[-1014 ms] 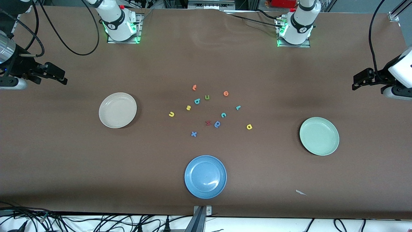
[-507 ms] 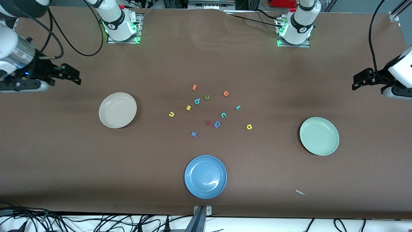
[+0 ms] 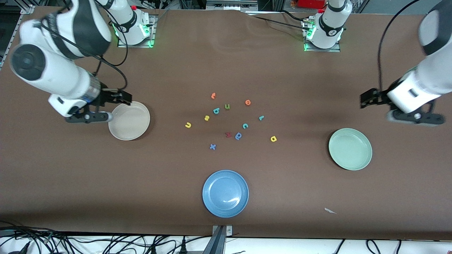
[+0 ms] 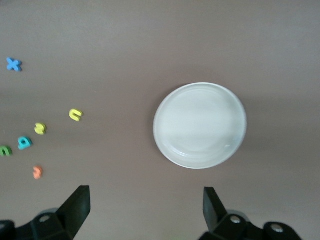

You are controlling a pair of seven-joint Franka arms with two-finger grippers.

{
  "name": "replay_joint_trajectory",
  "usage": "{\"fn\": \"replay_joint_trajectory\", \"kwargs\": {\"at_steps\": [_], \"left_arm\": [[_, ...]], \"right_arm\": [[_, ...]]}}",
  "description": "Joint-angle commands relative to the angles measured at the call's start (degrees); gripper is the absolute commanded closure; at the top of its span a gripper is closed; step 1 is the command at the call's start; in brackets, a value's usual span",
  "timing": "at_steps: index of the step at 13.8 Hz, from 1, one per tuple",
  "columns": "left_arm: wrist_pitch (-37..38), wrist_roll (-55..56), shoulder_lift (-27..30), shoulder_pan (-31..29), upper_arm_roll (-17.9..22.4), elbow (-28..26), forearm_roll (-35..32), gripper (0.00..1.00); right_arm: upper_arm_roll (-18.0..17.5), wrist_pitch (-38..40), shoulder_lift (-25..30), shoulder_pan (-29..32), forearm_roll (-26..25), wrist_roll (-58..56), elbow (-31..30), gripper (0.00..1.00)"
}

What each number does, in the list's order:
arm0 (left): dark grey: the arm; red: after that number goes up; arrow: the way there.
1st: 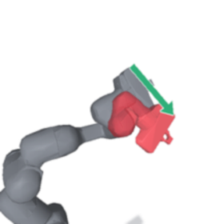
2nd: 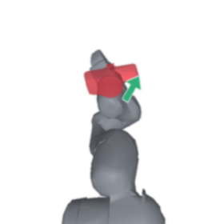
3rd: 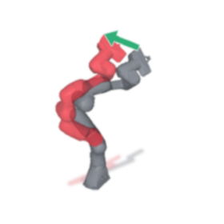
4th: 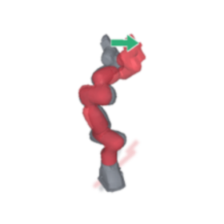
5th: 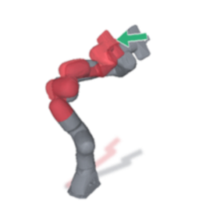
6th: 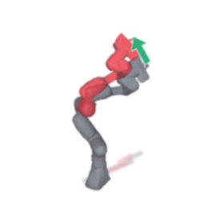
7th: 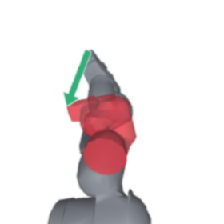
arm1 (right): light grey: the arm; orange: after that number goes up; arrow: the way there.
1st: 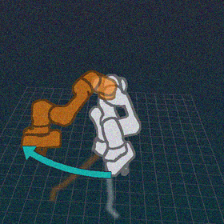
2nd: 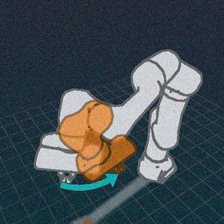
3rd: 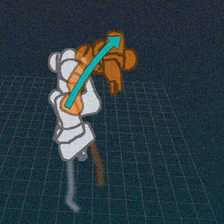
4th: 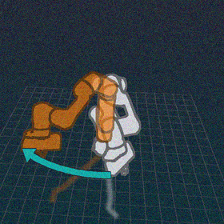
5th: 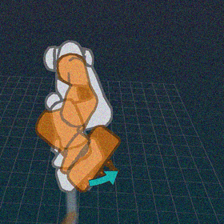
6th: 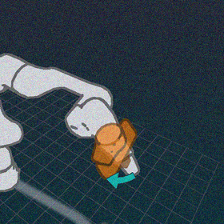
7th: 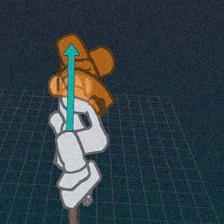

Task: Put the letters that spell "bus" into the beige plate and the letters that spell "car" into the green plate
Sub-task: 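Reach the right gripper to the yellow u while the left gripper reaches yellow b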

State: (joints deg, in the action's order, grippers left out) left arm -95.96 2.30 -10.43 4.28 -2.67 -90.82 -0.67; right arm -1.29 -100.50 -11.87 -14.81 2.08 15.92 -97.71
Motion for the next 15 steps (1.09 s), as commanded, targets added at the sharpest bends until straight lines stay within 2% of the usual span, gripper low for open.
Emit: {"fn": "replay_joint_trajectory", "kwargs": {"at_steps": [1, 4, 5, 6, 7, 11, 13, 15], "left_arm": [[-6.1, 8.5, -6.6, 2.3, -2.2, 0.6, -1.0, 0.00], [-14.7, 20.3, -13.1, 6.9, -2.8, 0.6, -1.0, 0.00], [-17.7, 22.5, -15.4, 7.7, -2.8, 0.5, -0.9, 0.00], [-20.7, 24.4, -17.6, 8.7, -3.0, 0.3, -0.9, 0.00], [-23.5, 27.0, -19.3, 9.7, -3.0, 0.2, -0.9, 0.00], [-31.2, 34.1, -24.1, 12.5, -3.2, -1.2, -0.4, 0.00], [-37.8, 36.3, -25.4, 13.7, -3.1, -4.2, -0.2, 0.00], [-41.7, 39.3, -27.2, 14.3, -3.1, -5.1, -0.3, 0.00]], "right_arm": [[0.3, -4.1, -4.2, -5.6, -0.7, 13.2, 0.7, 0.00], [0.4, -9.0, -8.9, -9.4, -2.4, 20.8, 0.7, 0.03], [0.4, -11.5, -10.7, -10.7, -2.4, 24.1, 0.7, 0.17], [0.4, -13.8, -12.3, -11.6, -2.4, 28.2, 0.7, 0.18], [0.4, -16.5, -14.0, -12.1, -2.4, 31.7, 0.7, 0.26], [0.4, -25.3, -20.4, -13.9, -2.4, 34.5, 0.2, 0.31], [0.4, -27.1, -21.6, -14.5, -2.4, 34.7, -0.7, 0.38], [0.4, -28.5, -22.8, -14.9, -2.4, 34.8, -1.3, 0.39]]}}
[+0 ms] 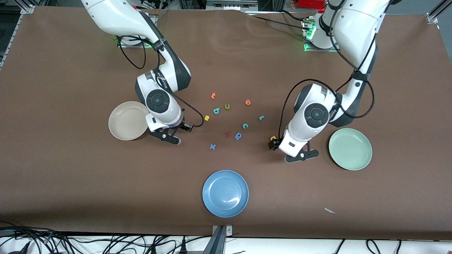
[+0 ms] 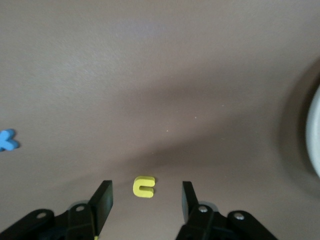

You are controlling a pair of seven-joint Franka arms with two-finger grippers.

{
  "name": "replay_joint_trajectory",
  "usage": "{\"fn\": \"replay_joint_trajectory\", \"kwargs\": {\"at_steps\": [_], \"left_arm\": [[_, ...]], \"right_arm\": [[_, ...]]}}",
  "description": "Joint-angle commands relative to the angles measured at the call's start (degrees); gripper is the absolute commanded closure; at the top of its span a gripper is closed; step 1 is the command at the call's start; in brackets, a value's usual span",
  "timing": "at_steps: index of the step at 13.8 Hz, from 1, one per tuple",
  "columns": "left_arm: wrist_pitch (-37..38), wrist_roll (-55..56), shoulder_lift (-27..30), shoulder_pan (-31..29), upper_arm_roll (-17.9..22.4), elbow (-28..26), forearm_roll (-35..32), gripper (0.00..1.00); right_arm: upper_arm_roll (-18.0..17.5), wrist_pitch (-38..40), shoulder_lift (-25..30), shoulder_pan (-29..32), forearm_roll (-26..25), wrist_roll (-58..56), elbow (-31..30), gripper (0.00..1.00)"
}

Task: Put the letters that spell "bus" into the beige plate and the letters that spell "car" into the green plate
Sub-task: 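Grasp the yellow u with the right gripper while the left gripper grasps yellow b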

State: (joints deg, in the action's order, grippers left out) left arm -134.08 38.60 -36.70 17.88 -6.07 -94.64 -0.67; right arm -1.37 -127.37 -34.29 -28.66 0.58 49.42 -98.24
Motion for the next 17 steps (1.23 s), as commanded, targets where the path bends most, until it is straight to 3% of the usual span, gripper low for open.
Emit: {"fn": "replay_joint_trajectory", "kwargs": {"at_steps": [1, 3, 8, 11, 13, 15, 16, 17], "left_arm": [[-4.9, 4.5, -1.7, 1.3, 0.3, -1.7, -0.4, 0.00], [-9.0, 7.0, -2.2, 2.0, 0.3, -4.5, -0.7, 0.00], [-9.6, 10.0, -2.1, 3.0, 0.3, -7.1, -0.8, 0.04], [-9.6, 12.1, -2.0, 3.7, 0.4, -7.5, -0.9, 0.13], [-9.6, 12.6, -2.1, 3.7, 0.4, -7.5, -0.9, 0.17], [-9.6, 12.8, -2.1, 3.7, 0.4, -7.5, -0.9, 0.22], [-9.6, 12.9, -2.2, 3.7, 0.3, -7.5, -0.9, 0.25], [-9.6, 12.9, -2.2, 3.6, 0.4, -7.6, -0.9, 0.26]], "right_arm": [[0.5, -2.4, -1.3, -1.5, -0.9, 1.3, -1.0, 0.39], [0.5, -4.5, -2.8, -2.2, -0.9, 2.1, -1.3, 0.39], [0.6, -6.9, -4.5, -3.3, -0.9, 4.0, -2.2, 0.39], [0.7, -7.1, -4.5, -3.6, -1.0, 3.9, -2.8, 0.42], [0.7, -7.1, -4.9, -3.7, -1.0, 4.0, -2.9, 0.51], [0.8, -6.4, -4.6, -3.7, -1.0, 4.0, -2.9, 0.78], [0.8, -6.4, -4.4, -3.6, -1.0, 3.9, -2.9, 0.88], [1.0, -6.1, -3.9, -3.6, -1.0, 3.8, -2.8, 0.91]]}}
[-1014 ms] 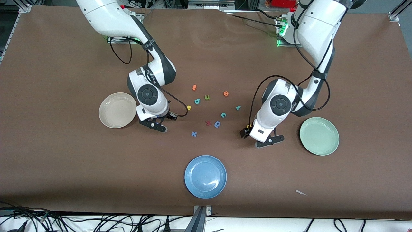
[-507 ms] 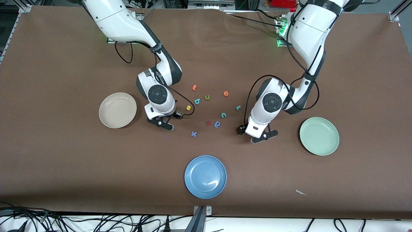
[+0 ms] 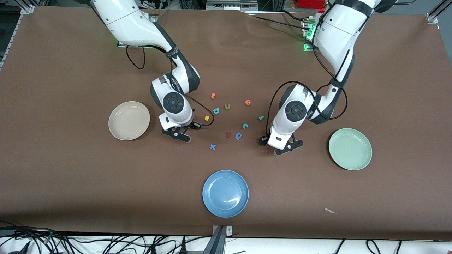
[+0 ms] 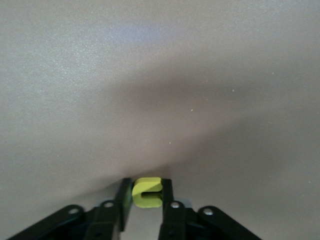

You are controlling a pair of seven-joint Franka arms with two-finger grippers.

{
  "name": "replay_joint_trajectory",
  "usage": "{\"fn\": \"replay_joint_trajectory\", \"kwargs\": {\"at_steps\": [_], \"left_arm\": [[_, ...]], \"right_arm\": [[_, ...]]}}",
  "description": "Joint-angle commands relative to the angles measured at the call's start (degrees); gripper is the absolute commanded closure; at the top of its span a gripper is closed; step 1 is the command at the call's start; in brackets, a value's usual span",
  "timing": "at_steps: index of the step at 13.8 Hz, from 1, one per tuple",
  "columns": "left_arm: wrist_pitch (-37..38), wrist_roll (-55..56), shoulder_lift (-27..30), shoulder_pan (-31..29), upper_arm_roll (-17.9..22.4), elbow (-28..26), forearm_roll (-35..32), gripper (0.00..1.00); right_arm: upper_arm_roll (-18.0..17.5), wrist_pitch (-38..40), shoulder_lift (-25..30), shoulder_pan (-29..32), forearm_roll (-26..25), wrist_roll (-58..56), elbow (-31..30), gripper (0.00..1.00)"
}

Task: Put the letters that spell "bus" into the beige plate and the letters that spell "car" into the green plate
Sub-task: 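Grasp the yellow u with the right gripper while the left gripper grasps yellow b, then place the u on the cream plate while the left gripper carries b to green plate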

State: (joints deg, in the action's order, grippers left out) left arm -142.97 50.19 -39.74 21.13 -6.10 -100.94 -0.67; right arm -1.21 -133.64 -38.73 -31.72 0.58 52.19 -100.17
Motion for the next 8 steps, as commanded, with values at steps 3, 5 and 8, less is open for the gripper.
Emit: {"fn": "replay_joint_trajectory", "kwargs": {"at_steps": [3, 5, 8], "left_arm": [[-0.6, 1.2, 0.7, 0.1, 0.4, -1.3, -0.9, 0.31], [-0.5, 1.2, 0.6, 0.1, 0.4, -1.3, -0.9, 0.33], [-0.5, 1.2, 0.4, 0.1, 0.4, -1.8, -0.9, 0.40]], "right_arm": [[2.8, 5.9, 4.6, -0.5, -1.0, 0.1, -0.4, 0.92], [6.0, 11.5, 7.5, -0.5, -1.1, -5.9, -0.7, 0.91], [12.4, 17.1, 10.7, -0.4, -1.0, -18.4, -2.5, 0.92]]}}
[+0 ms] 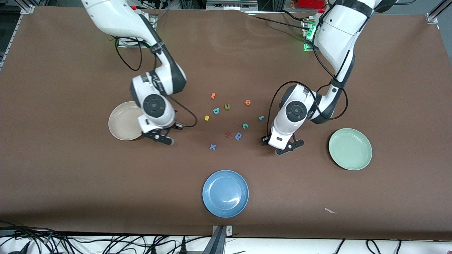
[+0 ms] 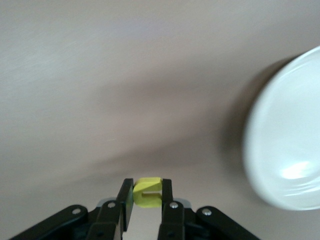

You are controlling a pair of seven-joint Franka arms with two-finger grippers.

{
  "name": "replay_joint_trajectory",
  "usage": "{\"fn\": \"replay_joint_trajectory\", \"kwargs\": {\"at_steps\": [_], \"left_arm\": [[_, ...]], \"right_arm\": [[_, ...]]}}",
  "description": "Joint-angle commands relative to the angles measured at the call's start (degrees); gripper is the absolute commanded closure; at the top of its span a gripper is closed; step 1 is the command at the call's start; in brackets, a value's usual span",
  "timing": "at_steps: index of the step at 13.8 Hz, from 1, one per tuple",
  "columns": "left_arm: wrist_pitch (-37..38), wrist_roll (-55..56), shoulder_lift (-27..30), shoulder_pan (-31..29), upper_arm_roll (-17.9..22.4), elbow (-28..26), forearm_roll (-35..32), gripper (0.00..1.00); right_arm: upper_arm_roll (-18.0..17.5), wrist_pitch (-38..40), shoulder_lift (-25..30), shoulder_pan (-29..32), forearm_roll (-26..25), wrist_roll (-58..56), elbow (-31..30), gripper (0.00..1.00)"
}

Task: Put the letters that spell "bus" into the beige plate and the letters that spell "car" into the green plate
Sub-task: 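Place the u on the cream plate while the left gripper carries b to green plate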

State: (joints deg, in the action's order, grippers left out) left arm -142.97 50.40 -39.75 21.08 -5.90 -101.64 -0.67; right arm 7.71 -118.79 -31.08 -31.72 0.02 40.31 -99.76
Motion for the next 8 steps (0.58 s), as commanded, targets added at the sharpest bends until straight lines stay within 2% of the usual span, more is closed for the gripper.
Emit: {"fn": "replay_joint_trajectory", "kwargs": {"at_steps": [1, 3, 6, 7, 8], "left_arm": [[-0.3, 1.0, 0.5, 0.0, 0.2, -1.1, -0.9, 0.44], [0.0, 1.0, 0.5, 0.0, 0.2, -1.2, -0.9, 0.51], [0.2, 1.0, 0.5, 0.0, 0.2, -1.2, -0.9, 0.62], [0.4, 1.0, 0.5, 0.0, 0.2, -1.2, -0.9, 0.66], [0.5, 1.0, 0.5, 0.0, 0.2, -1.2, -0.9, 0.69]], "right_arm": [[5.2, 2.3, 4.0, -0.3, -0.5, -8.5, -4.6, 0.92], [8.7, 1.7, 3.1, -0.1, -0.5, -10.0, -6.6, 0.92], [9.0, -2.2, 0.0, 1.0, -0.4, -10.3, -9.3, 0.90], [9.1, -2.7, -0.2, 1.0, -0.1, -9.9, -9.6, 0.76], [9.1, -2.3, 0.1, 1.0, -0.1, -9.5, -9.6, 0.12]]}}
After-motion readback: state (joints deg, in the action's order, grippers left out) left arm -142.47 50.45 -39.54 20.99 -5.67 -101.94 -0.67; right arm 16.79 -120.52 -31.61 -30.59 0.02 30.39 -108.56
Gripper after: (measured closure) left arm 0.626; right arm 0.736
